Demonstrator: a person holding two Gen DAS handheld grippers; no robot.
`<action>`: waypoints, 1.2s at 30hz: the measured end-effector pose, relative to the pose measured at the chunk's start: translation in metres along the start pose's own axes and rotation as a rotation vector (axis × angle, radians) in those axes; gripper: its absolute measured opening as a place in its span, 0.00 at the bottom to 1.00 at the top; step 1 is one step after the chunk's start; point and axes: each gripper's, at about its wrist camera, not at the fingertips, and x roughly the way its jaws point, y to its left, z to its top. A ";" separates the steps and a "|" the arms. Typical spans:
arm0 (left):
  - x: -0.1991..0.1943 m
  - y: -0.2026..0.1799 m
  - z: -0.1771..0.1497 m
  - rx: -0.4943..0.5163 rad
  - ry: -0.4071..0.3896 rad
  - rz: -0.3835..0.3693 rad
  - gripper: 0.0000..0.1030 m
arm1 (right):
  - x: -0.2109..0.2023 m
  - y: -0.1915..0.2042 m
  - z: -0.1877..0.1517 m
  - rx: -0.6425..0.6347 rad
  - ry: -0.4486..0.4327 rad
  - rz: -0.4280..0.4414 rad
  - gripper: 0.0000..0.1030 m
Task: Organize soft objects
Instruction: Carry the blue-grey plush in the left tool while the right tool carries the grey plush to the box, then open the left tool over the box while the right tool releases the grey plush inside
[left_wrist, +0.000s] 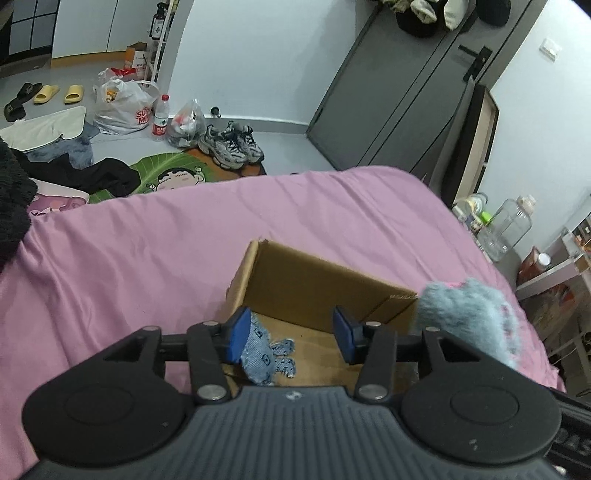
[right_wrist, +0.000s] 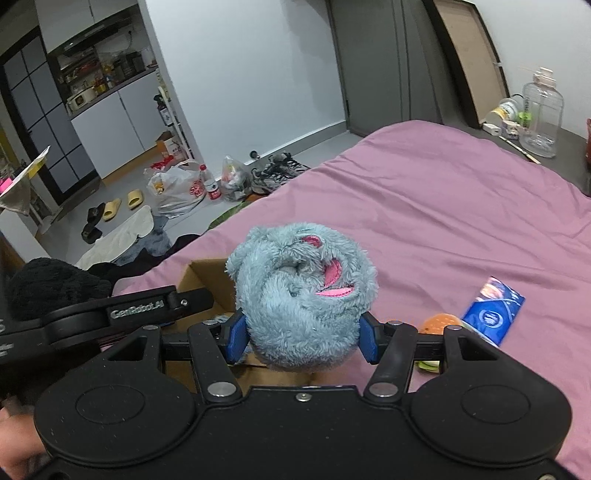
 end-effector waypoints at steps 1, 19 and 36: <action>-0.004 0.001 0.001 -0.001 -0.005 -0.003 0.46 | 0.001 0.003 0.001 -0.004 0.002 0.002 0.55; -0.023 0.032 0.003 -0.067 -0.027 0.104 0.55 | 0.039 0.034 0.006 -0.036 0.104 0.008 0.56; -0.017 0.019 -0.003 -0.003 -0.014 0.112 0.55 | 0.017 0.014 0.008 -0.045 0.124 0.026 0.75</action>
